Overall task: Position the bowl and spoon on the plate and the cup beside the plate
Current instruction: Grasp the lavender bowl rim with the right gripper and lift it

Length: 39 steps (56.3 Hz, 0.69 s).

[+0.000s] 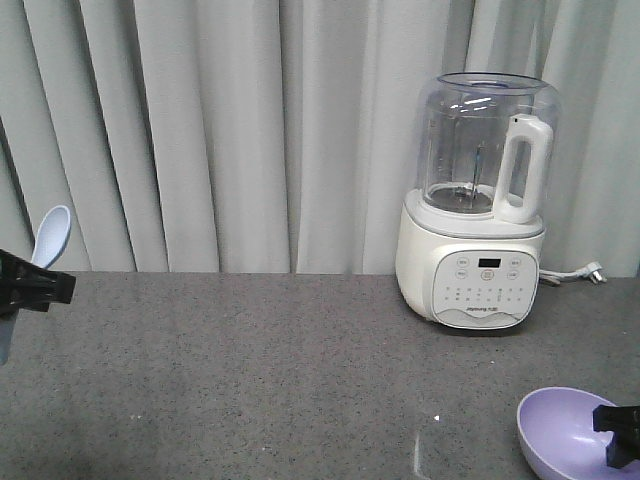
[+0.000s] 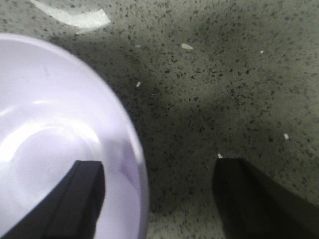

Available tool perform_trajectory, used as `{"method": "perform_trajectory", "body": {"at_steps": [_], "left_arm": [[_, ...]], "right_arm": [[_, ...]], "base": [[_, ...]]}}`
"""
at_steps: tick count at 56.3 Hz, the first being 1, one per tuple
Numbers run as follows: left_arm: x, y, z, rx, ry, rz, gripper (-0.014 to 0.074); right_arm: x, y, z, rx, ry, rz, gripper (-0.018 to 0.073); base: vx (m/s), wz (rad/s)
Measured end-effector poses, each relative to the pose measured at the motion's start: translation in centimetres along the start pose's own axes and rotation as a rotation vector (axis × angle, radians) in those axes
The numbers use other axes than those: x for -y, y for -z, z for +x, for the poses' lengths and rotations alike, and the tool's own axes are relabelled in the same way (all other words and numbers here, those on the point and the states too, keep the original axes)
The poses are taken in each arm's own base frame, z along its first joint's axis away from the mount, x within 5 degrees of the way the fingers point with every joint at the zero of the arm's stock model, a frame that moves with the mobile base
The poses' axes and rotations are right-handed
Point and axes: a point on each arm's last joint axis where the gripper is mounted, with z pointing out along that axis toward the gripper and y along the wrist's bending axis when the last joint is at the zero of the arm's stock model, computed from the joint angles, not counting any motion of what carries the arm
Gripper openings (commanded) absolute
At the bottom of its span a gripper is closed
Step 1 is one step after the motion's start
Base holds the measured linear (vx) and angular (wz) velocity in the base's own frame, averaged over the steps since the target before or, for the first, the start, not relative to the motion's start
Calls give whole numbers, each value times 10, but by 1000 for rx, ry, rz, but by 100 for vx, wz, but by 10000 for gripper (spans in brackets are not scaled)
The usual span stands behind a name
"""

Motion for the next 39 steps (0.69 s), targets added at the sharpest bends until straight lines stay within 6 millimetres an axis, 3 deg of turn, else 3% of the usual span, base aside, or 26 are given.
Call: {"method": "perform_trajectory", "body": {"at_steps": [8, 24, 31, 39], "left_arm": [[0, 0, 1, -8, -18, -1, -6], [0, 0, 2, -21, -26, -2, -6], [0, 0, 2, -21, -26, -2, -6], [0, 1, 3, -26, -26, -2, -6]], "right_arm": [[-1, -4, -1, 6, 7, -8, -17], [-7, 15, -4, 68, 64, -21, -10], [-27, 51, -1, 176, 179, -51, -10], [-53, 110, 11, 365, 327, -103, -10]], "base": [[0, 0], [0, 0], [0, 0], [0, 0]]}}
